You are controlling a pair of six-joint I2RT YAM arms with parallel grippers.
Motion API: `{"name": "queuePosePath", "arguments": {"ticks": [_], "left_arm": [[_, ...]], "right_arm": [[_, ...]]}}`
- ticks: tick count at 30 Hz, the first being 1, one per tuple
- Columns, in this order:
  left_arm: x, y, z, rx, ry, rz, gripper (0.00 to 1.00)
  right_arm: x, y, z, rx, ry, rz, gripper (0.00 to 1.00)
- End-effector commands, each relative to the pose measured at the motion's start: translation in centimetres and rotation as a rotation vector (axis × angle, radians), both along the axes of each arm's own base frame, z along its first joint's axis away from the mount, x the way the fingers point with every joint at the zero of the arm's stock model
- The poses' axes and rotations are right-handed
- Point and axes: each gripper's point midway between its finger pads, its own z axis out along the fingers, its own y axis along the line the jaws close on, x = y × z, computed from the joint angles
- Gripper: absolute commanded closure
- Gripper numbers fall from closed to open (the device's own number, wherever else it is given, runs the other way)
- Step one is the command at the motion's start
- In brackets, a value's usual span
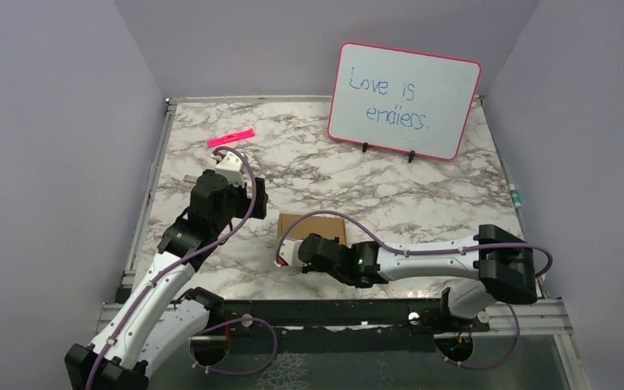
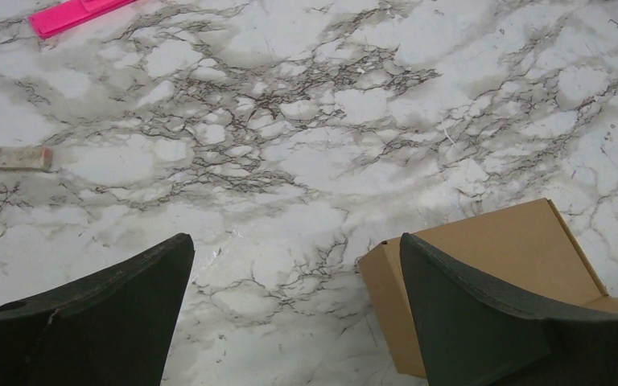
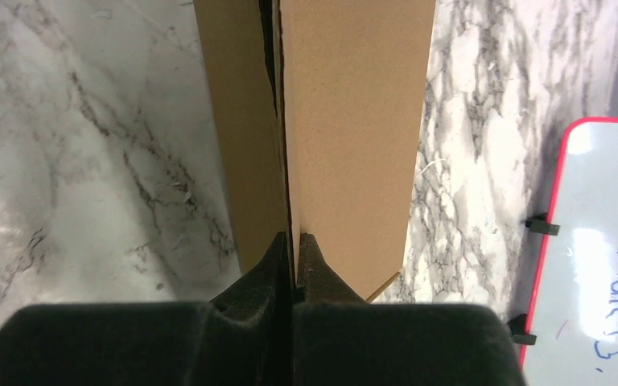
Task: Fold the paper box
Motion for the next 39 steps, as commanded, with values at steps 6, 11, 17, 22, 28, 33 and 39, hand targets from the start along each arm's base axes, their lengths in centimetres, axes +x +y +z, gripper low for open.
{"name": "queuePosePath", "arguments": {"ticks": [6, 11, 17, 22, 28, 33, 39], "left_arm": [[0.2, 0.0, 0.7, -0.02, -0.037, -0.01, 0.01], [0.3, 0.3, 0.9, -0.022, -0.045, -0.004, 0.01], [0.3, 1.3, 1.4, -0.026, -0.067, 0.035, 0.01], [0.5, 1.9, 1.4, -0.034, -0.065, 0.06, 0.01], [0.5, 2.2, 1.4, -0.042, -0.063, 0.063, 0.01], [0.4, 1.3, 1.3, -0.062, -0.059, 0.004, 0.01], [-0.1, -0.4, 0.9, -0.082, -0.043, -0.103, 0.01]], "right_arm": [[-1.6, 0.4, 4.1, 0.018, 0.201, 0.041, 0.99], [-1.4, -0.1, 6.8, 0.017, 0.357, 0.063, 0.99], [-0.7, -1.5, 6.2, -0.057, 0.583, 0.047, 0.99], [-0.6, -2.0, 4.8, -0.122, 0.723, 0.062, 0.99], [1.9, -2.4, 2.3, -0.171, 0.772, 0.023, 0.99], [4.4, -2.6, 1.7, -0.165, 0.765, -0.022, 0.88], [6.0, -2.0, 2.8, -0.146, 0.702, -0.035, 0.67]]}}
